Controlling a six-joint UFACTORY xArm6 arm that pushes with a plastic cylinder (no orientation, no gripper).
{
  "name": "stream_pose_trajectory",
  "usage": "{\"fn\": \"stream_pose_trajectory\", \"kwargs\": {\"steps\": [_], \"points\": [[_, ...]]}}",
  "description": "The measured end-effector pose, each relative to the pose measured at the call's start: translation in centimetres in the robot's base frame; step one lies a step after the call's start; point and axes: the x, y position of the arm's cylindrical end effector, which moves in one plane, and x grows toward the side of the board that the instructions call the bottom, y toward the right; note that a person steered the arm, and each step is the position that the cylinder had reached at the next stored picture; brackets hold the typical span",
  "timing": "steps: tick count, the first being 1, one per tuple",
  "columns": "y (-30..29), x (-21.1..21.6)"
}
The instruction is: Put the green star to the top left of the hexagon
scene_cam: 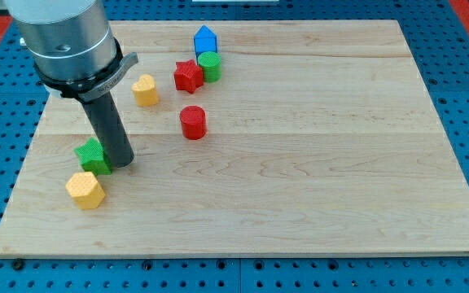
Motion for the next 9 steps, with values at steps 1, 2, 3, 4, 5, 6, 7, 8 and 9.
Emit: {"fn": "stream_pose_trajectory", "kwargs": {"steps": [1, 2, 3, 4, 5, 6, 7, 8, 9], "points": [[3.0, -1.5], [-0.5, 2.2], [3.0, 4.7], [0.2, 6.6], [-0.6, 7.0], [4.8, 1.6], [0.9, -2.3], [-1.9, -3.3], [-6.1, -2.4]]}}
